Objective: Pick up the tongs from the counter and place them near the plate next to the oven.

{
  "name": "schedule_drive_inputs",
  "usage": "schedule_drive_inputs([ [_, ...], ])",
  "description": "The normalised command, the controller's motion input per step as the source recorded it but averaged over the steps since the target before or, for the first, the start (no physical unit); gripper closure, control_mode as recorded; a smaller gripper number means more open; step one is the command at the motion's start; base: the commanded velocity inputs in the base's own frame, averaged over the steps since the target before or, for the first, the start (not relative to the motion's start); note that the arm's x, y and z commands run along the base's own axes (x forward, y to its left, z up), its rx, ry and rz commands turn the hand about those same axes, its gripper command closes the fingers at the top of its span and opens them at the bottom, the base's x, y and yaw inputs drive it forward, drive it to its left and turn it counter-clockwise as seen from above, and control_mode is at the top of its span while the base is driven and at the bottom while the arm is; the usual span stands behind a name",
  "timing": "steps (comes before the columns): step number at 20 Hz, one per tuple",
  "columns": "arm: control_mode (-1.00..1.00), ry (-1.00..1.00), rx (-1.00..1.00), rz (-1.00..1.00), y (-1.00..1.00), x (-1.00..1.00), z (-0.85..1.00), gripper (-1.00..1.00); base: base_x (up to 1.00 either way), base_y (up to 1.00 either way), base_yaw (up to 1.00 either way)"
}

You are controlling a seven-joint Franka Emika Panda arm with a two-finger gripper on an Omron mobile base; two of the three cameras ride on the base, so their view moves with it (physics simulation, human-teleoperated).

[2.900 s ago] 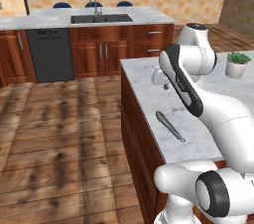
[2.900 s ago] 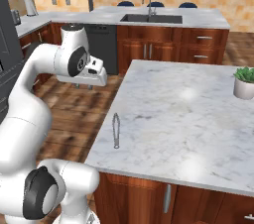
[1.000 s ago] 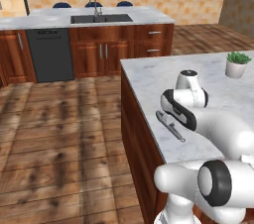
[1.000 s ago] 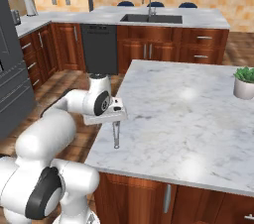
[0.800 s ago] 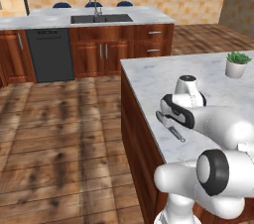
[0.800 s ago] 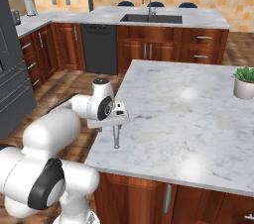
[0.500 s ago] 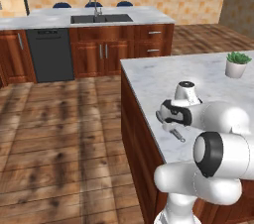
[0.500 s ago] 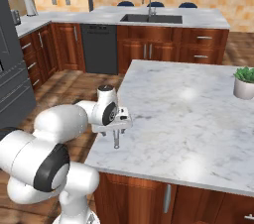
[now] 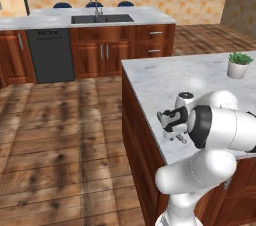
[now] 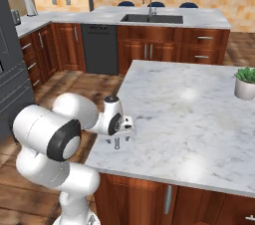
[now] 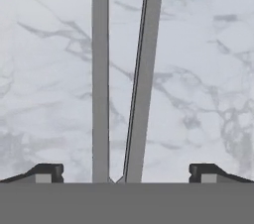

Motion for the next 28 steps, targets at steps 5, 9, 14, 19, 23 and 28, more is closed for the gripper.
schedule_drive_inputs([
  [5,-1.00,0.00,0.00,0.00,-0.10,0.11,-0.59,1.00,0.00,0.00,0.00],
  [9,-1.00,0.02,0.00,0.00,-0.05,0.00,-0.71,1.00,0.00,0.00,0.00],
  [14,-1.00,0.06,0.00,0.00,0.05,-0.04,-0.74,1.00,0.00,0.00,0.00],
  [19,-1.00,-0.12,0.09,-0.01,0.01,-0.88,0.17,1.00,0.00,0.00,0.00],
  [23,-1.00,-0.21,0.09,0.00,0.21,-0.92,0.82,1.00,0.00,0.00,0.00],
  [28,-1.00,-0.12,0.00,0.00,0.30,-0.79,0.88,1.00,0.00,0.00,0.00],
])
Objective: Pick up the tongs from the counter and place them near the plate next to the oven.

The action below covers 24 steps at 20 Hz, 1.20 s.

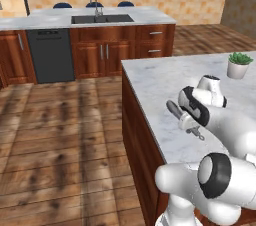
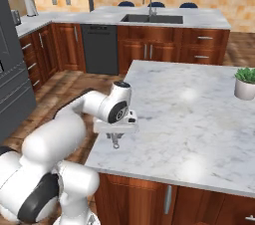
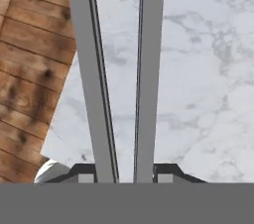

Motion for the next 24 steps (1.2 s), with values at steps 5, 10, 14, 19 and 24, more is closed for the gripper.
schedule_drive_inputs([
  [5,-1.00,-0.11,0.00,0.00,0.41,-0.88,0.60,1.00,0.00,0.00,0.00],
  [10,-1.00,-0.11,0.00,0.00,0.25,-0.36,0.42,1.00,0.00,0.00,0.00],
  [14,-1.00,-0.02,0.00,0.00,0.12,-0.19,0.07,1.00,0.00,0.00,0.00],
  [19,1.00,-0.02,0.00,0.00,0.01,-0.09,0.02,1.00,-0.04,0.03,-0.06],
  [24,1.00,0.00,0.00,0.00,0.00,0.00,0.00,1.00,-0.15,0.00,-0.44],
])
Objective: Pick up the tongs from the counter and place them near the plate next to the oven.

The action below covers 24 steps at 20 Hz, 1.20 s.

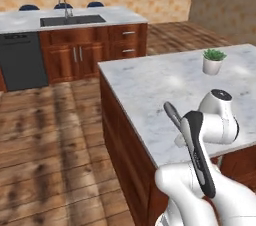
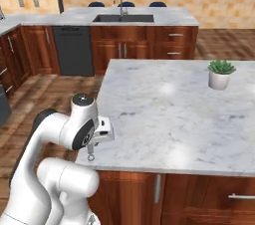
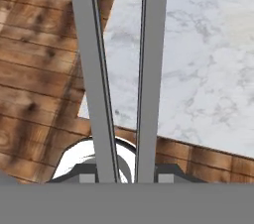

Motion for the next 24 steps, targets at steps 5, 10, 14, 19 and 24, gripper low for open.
schedule_drive_inputs([
  [5,1.00,0.00,0.00,0.00,0.00,0.00,0.00,1.00,-0.36,-0.01,-0.63],
  [10,1.00,0.00,0.00,0.00,0.00,0.00,0.00,1.00,-0.48,-0.13,-0.63],
  [14,1.00,0.00,0.00,0.00,0.00,0.00,0.00,1.00,-0.32,-0.03,-0.69],
  [19,1.00,0.00,0.00,0.00,0.00,0.00,0.00,1.00,-0.18,0.00,-0.74],
  [24,1.00,0.00,0.00,0.00,0.00,0.00,0.00,1.00,-0.15,-0.06,-0.77],
])
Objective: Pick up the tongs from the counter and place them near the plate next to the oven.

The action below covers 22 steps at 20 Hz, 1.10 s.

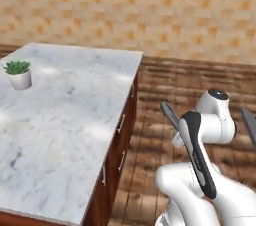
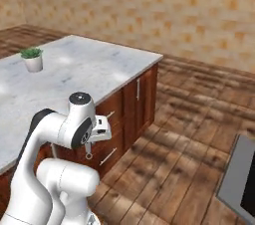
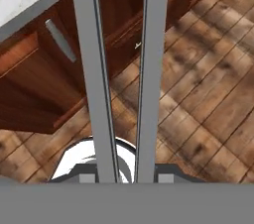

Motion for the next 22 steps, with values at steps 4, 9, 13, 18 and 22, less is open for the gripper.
schedule_drive_inputs([
  [4,1.00,0.00,0.00,0.00,0.00,0.00,0.00,1.00,-0.17,-0.07,-0.78],
  [9,1.00,0.00,0.00,0.00,0.00,0.00,0.00,1.00,-0.14,-0.05,-0.76],
  [13,1.00,0.00,0.00,0.00,0.00,0.00,0.00,1.00,-0.08,-0.08,-0.76],
  [18,1.00,0.00,0.00,0.00,0.00,0.00,0.00,1.00,-0.03,-0.09,-0.75],
  [22,1.00,0.00,0.00,0.00,0.00,0.00,0.00,1.00,0.06,-0.06,-0.75],
])
